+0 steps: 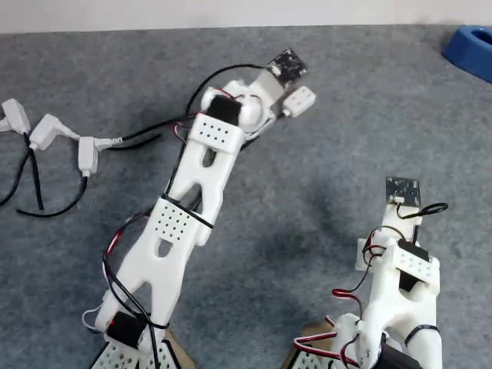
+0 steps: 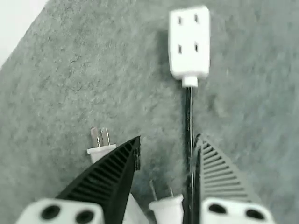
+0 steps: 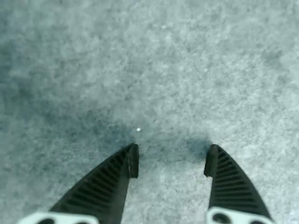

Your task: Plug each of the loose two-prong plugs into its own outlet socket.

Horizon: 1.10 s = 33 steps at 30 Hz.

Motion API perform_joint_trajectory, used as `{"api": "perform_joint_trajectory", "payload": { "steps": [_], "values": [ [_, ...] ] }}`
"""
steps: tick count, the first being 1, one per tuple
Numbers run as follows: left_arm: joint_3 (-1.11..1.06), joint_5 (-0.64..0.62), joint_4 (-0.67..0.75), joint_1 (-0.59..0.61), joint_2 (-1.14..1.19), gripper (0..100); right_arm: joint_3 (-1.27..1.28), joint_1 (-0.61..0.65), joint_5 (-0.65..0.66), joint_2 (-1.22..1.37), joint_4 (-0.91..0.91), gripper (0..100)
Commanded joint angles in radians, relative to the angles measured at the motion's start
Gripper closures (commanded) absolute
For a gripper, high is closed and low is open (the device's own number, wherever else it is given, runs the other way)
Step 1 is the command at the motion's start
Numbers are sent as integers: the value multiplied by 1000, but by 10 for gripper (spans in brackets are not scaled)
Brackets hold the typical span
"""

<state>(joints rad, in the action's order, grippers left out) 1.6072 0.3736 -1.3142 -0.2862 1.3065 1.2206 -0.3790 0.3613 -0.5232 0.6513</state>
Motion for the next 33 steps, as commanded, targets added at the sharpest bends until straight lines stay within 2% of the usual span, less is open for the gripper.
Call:
{"api": "perform_joint_trajectory", "payload": {
  "steps": [1, 5, 19, 27, 33],
  "values": [
    [19, -147, 69, 30, 15, 807, -22, 15, 12, 4, 12, 770],
    [10, -207, 68, 30, 42, 810, -22, 16, 12, 4, 12, 770],
    [12, -212, 31, -5, 73, 810, -27, 18, 12, 4, 12, 770],
    [5, -267, 29, -45, 77, 811, -25, 18, 12, 4, 12, 770],
    [-87, -267, 52, -36, 111, 811, -22, 16, 12, 4, 12, 770]
  ]
}}
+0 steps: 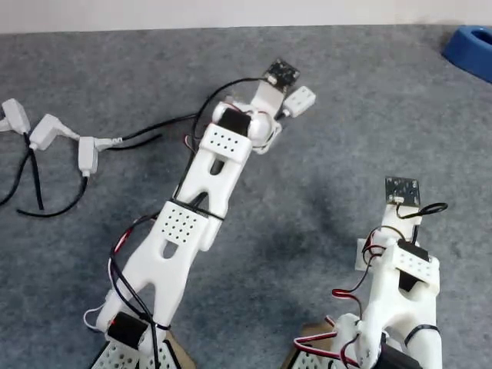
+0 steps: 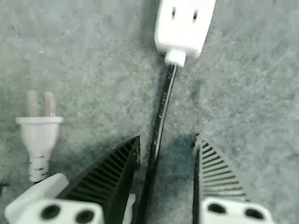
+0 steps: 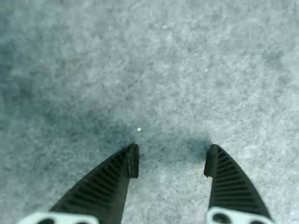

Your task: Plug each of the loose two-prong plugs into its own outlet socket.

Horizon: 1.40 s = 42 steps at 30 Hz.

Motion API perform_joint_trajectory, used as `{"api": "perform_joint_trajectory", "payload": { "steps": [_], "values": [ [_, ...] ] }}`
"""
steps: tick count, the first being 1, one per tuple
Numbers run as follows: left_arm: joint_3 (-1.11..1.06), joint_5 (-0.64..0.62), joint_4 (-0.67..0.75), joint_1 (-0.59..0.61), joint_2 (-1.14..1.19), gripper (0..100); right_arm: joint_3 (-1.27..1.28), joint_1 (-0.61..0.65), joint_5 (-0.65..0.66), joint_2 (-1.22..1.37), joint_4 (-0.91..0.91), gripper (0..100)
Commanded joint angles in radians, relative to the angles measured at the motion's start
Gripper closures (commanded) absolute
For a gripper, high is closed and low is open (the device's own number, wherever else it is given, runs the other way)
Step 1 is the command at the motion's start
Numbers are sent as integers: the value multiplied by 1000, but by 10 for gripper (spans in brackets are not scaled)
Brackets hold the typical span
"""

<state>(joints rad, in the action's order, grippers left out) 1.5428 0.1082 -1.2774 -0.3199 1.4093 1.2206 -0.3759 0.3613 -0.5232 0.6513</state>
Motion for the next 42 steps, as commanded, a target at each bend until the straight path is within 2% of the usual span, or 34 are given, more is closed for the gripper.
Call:
{"api": "perform_joint_trajectory", "payload": {
  "steps": [1, 6, 9, 13, 18, 21, 26, 29, 33, 42],
  "values": [
    [-22, -2, 23, 5, 19, 811, -22, 13, 12, 4, 12, 770],
    [-22, 2, 37, 30, 35, 813, -21, 13, 12, 4, 12, 770],
    [-22, 9, 35, 31, 35, 879, -21, 13, 12, 4, 12, 770],
    [-21, 137, -15, -4, 35, 1000, -21, 13, 12, 4, 12, 770],
    [-21, 193, -101, -51, 31, 995, -21, 12, 12, 4, 12, 770],
    [4, 273, -204, -67, 7, 995, -24, 8, 14, 4, 12, 770],
    [99, 391, -488, -74, -47, 995, -31, 7, 46, 4, 16, 770],
    [85, 394, -516, -31, -88, 995, -51, 7, 52, 4, 35, 770],
    [-21, 399, -517, -8, -188, 995, -99, 7, 54, 4, 96, 770],
    [-541, 394, -516, -94, -645, 995, -162, 8, 55, 5, 173, 770]
  ]
}}
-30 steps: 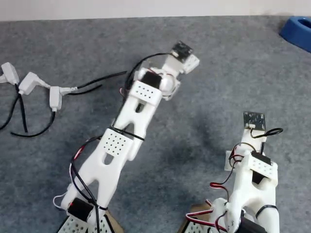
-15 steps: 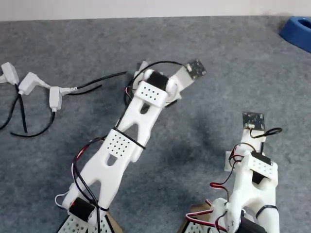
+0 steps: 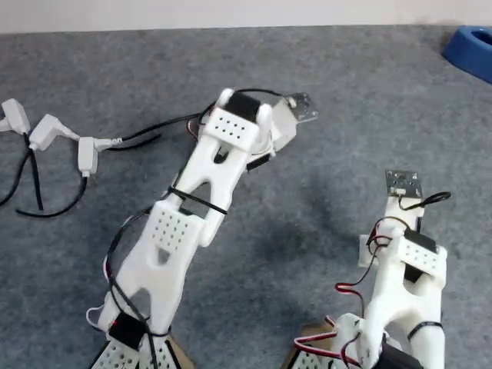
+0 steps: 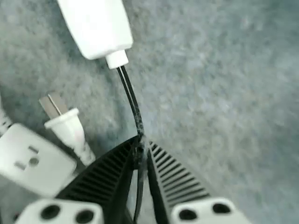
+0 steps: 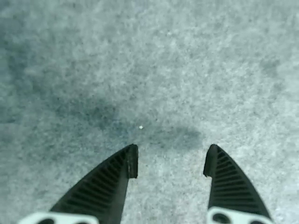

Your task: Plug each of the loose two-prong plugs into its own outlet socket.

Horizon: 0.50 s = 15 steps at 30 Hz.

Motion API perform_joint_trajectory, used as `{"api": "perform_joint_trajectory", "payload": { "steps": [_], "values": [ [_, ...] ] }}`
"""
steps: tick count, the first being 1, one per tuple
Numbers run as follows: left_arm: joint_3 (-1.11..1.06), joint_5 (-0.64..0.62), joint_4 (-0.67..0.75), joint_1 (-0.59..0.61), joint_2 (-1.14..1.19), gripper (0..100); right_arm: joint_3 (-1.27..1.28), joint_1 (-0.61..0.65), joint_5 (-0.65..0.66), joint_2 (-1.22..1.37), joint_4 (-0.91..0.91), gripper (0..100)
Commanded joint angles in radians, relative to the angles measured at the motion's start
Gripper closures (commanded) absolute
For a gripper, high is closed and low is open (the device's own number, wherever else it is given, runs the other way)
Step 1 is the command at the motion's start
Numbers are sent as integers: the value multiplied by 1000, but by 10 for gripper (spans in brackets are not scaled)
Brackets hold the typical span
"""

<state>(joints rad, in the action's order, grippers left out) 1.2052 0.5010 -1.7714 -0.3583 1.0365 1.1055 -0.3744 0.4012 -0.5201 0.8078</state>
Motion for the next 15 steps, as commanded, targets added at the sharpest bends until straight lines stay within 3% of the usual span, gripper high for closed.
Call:
{"api": "perform_joint_trajectory", "payload": {
  "steps": [1, 6, 9, 12, 15],
  "values": [
    [-274, 2, -21, -68, -331, 995, -47, 7, 15, 2, 15, 770],
    [-622, 3, -20, -108, -602, 995, -47, 7, 15, 2, 13, 770],
    [-714, 8, -5, -68, -719, 995, -48, 5, 15, 2, 15, 770],
    [-725, 5, 114, 33, -733, 987, -44, 5, 15, 2, 18, 770],
    [-728, 2, 278, 87, -699, 880, -39, 5, 14, 2, 18, 770]
  ]
}}
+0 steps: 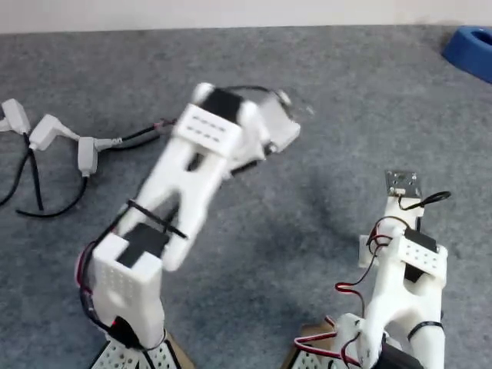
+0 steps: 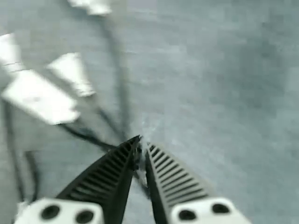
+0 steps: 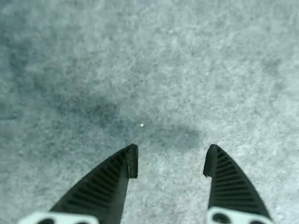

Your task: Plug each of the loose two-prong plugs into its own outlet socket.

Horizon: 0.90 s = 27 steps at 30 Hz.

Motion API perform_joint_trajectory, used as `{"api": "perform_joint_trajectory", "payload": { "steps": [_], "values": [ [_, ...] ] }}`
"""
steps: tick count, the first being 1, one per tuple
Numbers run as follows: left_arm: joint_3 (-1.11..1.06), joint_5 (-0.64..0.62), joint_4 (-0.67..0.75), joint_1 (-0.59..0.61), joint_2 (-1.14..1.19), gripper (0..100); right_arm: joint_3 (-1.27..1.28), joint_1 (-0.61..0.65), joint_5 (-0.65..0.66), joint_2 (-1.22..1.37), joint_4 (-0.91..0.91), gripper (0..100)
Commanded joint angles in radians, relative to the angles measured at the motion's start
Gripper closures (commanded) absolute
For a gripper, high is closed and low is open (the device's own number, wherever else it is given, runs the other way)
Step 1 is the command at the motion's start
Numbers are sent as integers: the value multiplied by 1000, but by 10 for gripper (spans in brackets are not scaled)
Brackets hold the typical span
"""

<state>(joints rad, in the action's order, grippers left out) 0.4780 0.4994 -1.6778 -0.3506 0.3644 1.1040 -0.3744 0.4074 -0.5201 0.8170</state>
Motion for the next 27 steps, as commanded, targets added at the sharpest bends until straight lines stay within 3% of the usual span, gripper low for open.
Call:
{"api": "perform_joint_trajectory", "payload": {
  "steps": [1, 3, 6, 12, 19, 22, 27],
  "values": [
    [2, 3, 222, 77, -2, 833, -35, 8, 6, 2, 8, 770],
    [19, 3, 281, 48, 68, 776, -35, 5, 6, 2, 8, 770],
    [110, 8, 344, -7, 209, 785, -35, 5, 6, 2, 8, 770],
    [519, 15, 341, -54, 506, 786, -25, 5, 8, 1, 7, 770],
    [1012, 58, 152, 54, 644, 784, 18, 13, 5, -5, -39, 770],
    [1023, 58, 152, 81, 647, 784, 19, 35, 3, -2, -38, 770],
    [863, 58, 221, 71, 648, 784, 21, 31, 3, -10, -36, 770]
  ]
}}
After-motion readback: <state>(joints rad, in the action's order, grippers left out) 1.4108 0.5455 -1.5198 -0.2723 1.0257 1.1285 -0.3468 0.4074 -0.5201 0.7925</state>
